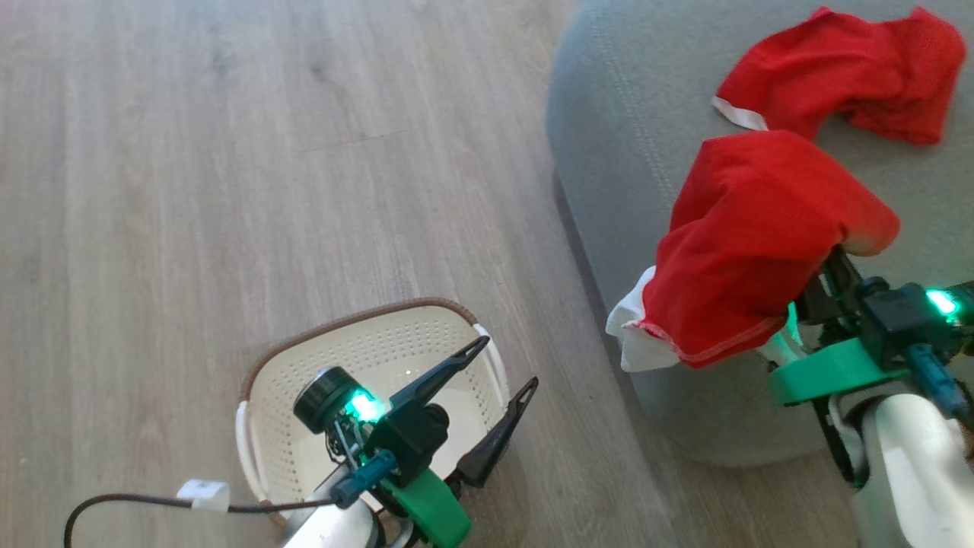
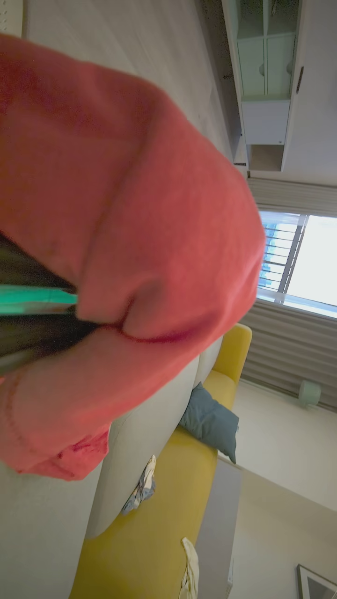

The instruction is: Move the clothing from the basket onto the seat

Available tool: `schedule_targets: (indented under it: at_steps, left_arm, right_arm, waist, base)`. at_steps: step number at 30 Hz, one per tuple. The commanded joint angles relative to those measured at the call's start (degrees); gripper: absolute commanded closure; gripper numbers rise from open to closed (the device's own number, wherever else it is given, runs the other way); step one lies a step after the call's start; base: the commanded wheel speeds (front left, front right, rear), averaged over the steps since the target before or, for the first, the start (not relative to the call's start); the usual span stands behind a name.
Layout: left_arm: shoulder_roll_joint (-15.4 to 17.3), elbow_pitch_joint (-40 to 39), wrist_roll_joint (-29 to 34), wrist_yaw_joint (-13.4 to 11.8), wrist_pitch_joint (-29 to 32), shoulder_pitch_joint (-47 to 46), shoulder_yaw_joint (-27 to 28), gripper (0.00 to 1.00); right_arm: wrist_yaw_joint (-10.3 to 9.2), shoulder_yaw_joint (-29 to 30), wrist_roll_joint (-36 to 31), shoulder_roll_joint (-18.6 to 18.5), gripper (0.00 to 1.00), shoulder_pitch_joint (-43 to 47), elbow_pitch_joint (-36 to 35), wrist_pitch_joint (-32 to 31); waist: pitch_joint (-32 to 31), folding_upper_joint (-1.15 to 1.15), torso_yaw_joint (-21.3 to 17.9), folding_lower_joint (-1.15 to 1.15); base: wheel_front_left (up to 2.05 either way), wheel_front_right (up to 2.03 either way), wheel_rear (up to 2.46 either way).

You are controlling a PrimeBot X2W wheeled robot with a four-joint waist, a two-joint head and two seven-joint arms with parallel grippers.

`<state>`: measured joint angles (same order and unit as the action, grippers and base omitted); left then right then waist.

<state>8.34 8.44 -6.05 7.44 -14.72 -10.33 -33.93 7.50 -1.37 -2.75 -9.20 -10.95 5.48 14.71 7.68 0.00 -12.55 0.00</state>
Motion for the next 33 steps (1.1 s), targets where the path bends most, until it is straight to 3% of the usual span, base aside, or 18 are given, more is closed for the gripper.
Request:
schedule_targets:
  at_steps: [1, 19, 25, 33]
  left_arm:
    - [0.08, -2.08, 0.14, 0.04, -0.28, -1.93, 1.41, 0.00]
    - [0.47, -3.19, 0.58, 0.04, -0.28, -3.19, -1.31, 0.00]
    - [0.37, -3.28, 0.65, 0.04, -0.28, -3.72, -2.02, 0.00]
    - [0.95, -3.30, 0.20, 0.04, -0.28, -4.63, -2.74, 0.00]
  right_arm:
    - [-0.01, -0.13, -0.51, -1.15, 1.00, -0.33, -2.50, 0.29]
    - [-0.01, 3.87, -0.42, 0.72, 1.00, 1.72, -4.18, 0.29]
    - [-0.01, 4.93, -0.38, 1.01, 1.00, 2.10, -4.58, 0.29]
    - [-0.01, 7.08, -0.98, 0.02, 1.00, 0.94, -5.80, 0.29]
  waist:
    - [0.24, 0.00, -1.51, 0.00]
    - [2.41, 0.00, -13.05, 0.00]
    - [3.21, 0.00, -13.83, 0.00]
    - [4.62, 0.00, -11.83, 0.00]
  base:
    - [0.00, 0.00, 0.00]
    - [0.00, 0.00, 0.00]
    - [0.00, 0.00, 0.00]
    - [0.00, 0.00, 0.00]
